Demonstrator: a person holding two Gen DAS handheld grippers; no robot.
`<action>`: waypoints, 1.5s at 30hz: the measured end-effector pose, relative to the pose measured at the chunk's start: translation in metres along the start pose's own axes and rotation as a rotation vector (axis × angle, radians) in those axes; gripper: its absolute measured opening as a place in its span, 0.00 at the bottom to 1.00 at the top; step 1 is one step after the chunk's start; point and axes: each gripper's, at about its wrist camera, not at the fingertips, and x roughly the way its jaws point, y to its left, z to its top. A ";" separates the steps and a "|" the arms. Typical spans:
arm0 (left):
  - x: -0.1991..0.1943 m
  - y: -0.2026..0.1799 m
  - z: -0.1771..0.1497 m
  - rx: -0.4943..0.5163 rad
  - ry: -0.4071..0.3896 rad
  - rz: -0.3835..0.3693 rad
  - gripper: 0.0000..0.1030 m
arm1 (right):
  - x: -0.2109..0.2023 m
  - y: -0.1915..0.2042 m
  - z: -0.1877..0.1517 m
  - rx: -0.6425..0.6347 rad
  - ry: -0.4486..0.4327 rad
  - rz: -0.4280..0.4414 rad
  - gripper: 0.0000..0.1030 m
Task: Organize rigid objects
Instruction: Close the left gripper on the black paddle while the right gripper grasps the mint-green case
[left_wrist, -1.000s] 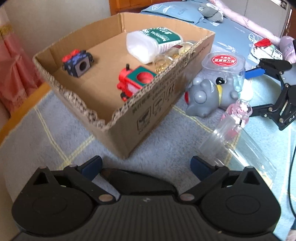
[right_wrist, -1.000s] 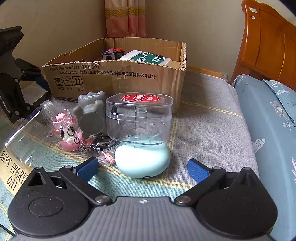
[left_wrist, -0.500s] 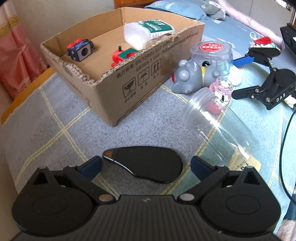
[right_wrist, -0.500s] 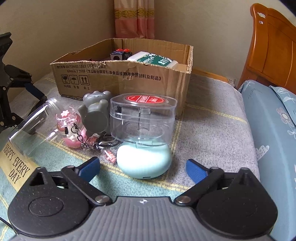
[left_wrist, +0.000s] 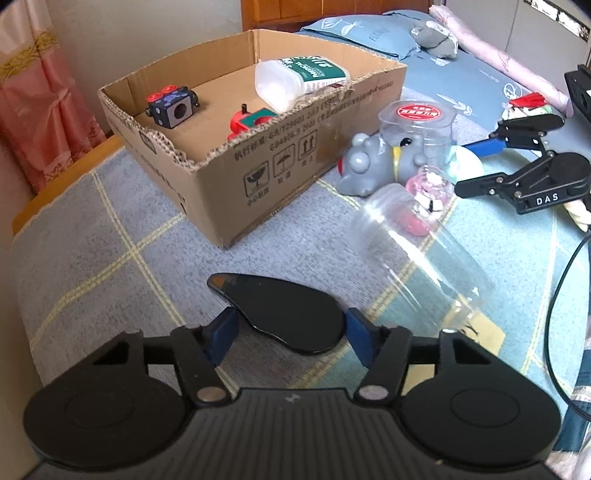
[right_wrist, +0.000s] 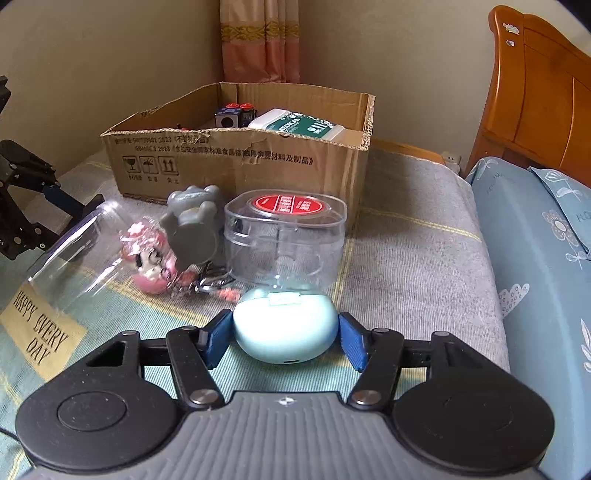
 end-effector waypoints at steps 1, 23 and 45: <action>-0.001 -0.003 -0.002 -0.002 -0.003 0.001 0.61 | -0.002 0.001 -0.002 0.002 0.002 0.001 0.64; -0.001 -0.039 -0.012 0.176 0.026 -0.024 0.95 | -0.031 0.004 -0.023 -0.061 0.036 0.069 0.72; 0.011 -0.031 -0.003 0.220 0.015 -0.134 0.85 | -0.020 0.007 -0.023 -0.149 0.000 0.141 1.00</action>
